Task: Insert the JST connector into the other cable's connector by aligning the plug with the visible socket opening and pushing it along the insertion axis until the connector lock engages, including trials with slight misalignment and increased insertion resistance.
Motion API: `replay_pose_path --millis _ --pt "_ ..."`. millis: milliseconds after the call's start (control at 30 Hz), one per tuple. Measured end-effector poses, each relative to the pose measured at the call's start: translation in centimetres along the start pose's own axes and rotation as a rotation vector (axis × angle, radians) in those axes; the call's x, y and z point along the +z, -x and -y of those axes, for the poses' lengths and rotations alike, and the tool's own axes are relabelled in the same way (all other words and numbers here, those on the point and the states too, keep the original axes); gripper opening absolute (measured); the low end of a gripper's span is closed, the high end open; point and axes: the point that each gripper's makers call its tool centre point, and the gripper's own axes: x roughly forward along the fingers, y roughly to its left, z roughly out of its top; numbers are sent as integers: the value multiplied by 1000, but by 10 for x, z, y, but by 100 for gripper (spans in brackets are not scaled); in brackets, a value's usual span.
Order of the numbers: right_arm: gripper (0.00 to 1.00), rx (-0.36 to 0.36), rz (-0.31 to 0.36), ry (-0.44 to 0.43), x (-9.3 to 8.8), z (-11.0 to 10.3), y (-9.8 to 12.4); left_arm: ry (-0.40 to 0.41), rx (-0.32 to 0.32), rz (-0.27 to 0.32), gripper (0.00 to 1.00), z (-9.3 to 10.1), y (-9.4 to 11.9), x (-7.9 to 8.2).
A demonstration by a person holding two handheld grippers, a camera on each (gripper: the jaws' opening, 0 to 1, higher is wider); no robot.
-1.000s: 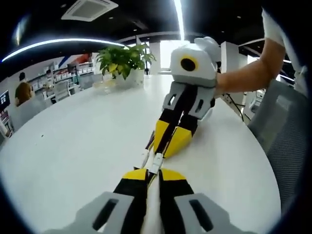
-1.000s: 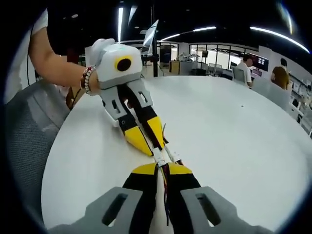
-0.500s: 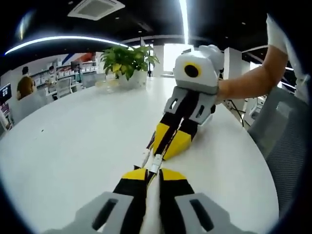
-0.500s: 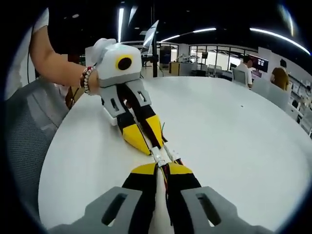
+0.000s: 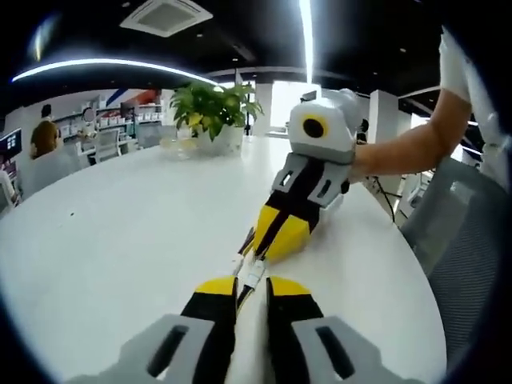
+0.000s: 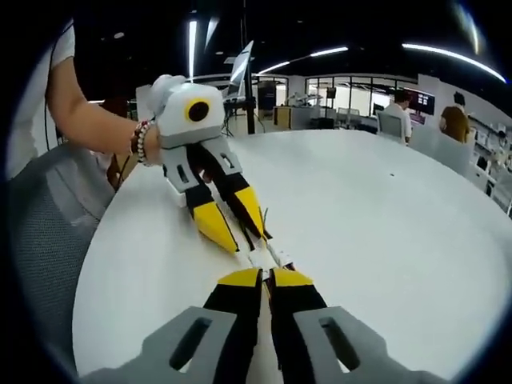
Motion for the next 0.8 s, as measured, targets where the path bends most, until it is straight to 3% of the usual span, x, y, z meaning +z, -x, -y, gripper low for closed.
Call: replay_pose_path --millis 267,367,467,600,800 --pt "5 -47 6 0 12 3 19 16 25 63 13 0 16 23" --pt "10 -62 5 -5 18 2 27 84 34 88 17 1 24 29" --pt "16 -85 11 -16 25 1 36 93 47 89 22 3 31 32" --pt "18 -107 23 -5 35 -5 50 189 -4 178 23 19 46 54" --pt "19 -143 42 1 45 -12 71 149 57 155 30 21 69 60"
